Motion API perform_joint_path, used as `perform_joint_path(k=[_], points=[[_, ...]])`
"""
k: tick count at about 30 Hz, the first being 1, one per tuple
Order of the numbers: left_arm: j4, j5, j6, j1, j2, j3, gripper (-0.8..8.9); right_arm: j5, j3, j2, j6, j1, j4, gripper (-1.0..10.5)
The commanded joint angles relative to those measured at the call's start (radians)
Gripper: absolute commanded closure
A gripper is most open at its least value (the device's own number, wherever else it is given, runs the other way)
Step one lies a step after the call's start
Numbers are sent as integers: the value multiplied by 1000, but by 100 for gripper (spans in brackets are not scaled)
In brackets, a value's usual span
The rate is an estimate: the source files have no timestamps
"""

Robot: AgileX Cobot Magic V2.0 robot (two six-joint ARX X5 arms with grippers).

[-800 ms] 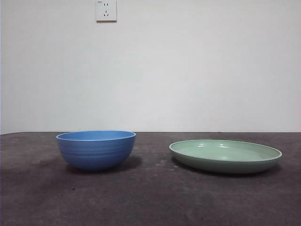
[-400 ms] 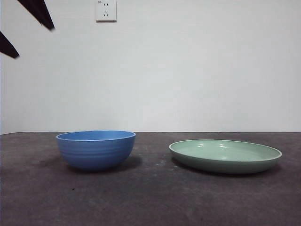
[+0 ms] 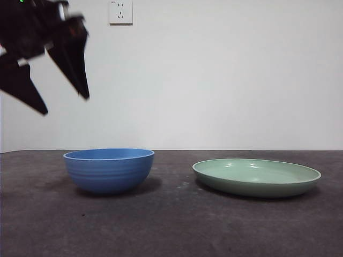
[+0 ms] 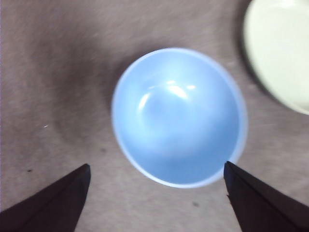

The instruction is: Pick up the blue bowl, put it on the green plate, put it on desk

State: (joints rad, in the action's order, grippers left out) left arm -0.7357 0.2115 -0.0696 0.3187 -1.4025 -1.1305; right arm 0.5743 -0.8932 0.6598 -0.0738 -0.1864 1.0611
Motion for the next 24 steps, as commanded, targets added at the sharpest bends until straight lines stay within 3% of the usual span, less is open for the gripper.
perform_joint_path(k=[1,18,24], points=[[19,-33,3,6,-68,-26,375,2,-18,5,7,-3,-9,529],[161,-116,-29,11,-290,-26,381,2,-18,5,6,-3,-13,529],[156,-116,-55,11,-302,-26,508,2,-18,5,6,-3,-13,530]])
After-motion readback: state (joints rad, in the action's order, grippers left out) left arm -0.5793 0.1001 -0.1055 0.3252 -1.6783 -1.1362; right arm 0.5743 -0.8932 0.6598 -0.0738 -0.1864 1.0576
